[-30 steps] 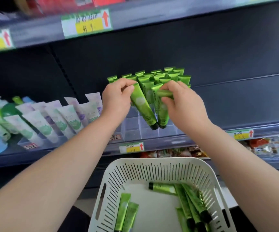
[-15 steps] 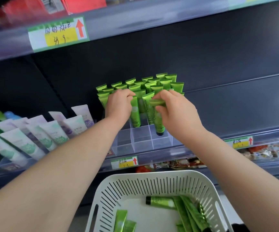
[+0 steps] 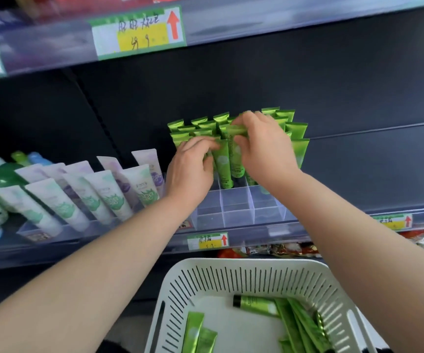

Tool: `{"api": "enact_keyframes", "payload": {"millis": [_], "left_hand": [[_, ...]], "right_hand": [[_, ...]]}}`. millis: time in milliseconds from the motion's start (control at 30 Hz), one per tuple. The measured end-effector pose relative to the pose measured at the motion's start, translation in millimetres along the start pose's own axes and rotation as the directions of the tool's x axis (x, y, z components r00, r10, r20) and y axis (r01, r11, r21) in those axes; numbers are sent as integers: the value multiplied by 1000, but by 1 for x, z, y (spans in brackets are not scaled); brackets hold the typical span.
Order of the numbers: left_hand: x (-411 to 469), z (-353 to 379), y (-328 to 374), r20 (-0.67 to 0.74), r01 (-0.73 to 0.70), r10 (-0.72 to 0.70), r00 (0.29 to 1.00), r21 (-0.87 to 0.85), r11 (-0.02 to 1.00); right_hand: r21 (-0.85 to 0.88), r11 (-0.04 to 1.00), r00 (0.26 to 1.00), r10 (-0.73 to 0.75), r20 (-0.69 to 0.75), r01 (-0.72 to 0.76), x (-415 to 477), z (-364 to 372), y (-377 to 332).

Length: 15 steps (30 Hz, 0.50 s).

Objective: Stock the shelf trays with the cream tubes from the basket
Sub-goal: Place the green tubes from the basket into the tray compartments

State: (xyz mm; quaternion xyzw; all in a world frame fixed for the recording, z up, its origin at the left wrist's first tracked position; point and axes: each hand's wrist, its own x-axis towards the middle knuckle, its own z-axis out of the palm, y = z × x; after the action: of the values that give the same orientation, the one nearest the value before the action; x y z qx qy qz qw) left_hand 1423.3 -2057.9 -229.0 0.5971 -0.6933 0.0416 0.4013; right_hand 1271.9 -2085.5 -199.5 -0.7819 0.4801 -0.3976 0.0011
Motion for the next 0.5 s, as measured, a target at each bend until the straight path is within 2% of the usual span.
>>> {"api": "enact_keyframes", "payload": {"millis": [167,333,500], "left_hand": [[-32,-9,-10,54,-45,45,998,2,999],[-43,-14,-20,87,-27,25,996,17,999],[-49,-13,-20,83,5,-4,997,-9,1000]], "right_hand": [[-80,997,994,29,110,-21,12,27,0],[-172,984,984,71,162,-42,11,42,6],[-272,962,973,56,223,8,6,46,11]]}}
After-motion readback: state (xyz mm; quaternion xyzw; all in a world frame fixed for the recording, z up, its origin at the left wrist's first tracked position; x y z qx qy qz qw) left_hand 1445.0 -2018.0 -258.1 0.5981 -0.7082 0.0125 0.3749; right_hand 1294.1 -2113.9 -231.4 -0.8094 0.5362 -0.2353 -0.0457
